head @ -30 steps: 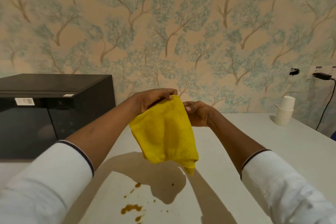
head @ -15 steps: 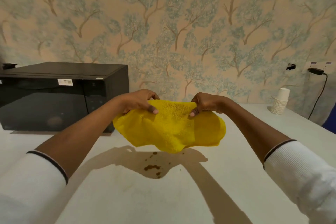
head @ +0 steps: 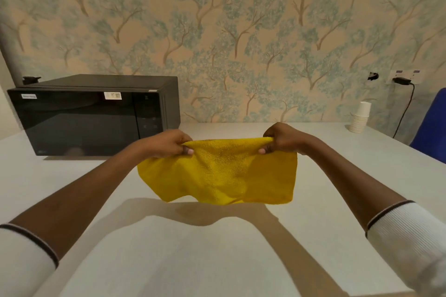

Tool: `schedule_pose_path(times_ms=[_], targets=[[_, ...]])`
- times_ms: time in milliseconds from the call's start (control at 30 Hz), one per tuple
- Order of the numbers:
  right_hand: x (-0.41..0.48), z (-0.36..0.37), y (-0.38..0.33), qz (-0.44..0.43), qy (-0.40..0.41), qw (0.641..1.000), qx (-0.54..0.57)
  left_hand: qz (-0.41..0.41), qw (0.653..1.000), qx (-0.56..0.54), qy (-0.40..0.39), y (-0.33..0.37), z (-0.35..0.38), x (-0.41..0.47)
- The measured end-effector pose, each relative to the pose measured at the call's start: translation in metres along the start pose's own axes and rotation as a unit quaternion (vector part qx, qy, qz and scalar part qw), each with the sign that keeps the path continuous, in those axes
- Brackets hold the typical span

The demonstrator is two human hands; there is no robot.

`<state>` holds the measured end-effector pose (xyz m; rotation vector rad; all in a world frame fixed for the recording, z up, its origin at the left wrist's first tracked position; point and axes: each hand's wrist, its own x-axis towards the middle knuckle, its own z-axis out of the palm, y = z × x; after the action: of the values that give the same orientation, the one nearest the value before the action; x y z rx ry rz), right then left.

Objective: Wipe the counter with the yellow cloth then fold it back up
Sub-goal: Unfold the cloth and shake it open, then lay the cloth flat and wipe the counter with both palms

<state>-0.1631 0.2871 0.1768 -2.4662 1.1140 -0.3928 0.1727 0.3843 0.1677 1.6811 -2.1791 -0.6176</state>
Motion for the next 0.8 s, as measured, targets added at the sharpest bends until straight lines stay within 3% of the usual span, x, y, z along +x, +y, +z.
schedule_pose_path(times_ms=[100, 233, 367, 533, 800], targets=[[-0.017, -0.002, -0.007, 0.025, -0.019, 0.998, 0.055, 0.004, 0.999, -0.032, 0.02, 0.008, 0.004, -0.014], [-0.032, -0.011, -0.004, 0.084, -0.084, 0.984, 0.13, -0.001, 0.994, -0.096, -0.059, 0.014, 0.002, -0.023], [-0.029, 0.009, 0.009, 0.138, -0.151, 0.976, 0.078, -0.027, 0.992, -0.041, -0.12, 0.003, 0.021, -0.006], [-0.011, 0.077, 0.048, 0.151, -0.181, 0.968, -0.084, -0.03, 0.986, 0.134, -0.09, -0.038, 0.087, 0.028], [0.011, 0.113, 0.085, 0.145, -0.078, 0.97, -0.179, -0.049, 0.986, 0.147, 0.06, -0.076, 0.125, 0.047]])
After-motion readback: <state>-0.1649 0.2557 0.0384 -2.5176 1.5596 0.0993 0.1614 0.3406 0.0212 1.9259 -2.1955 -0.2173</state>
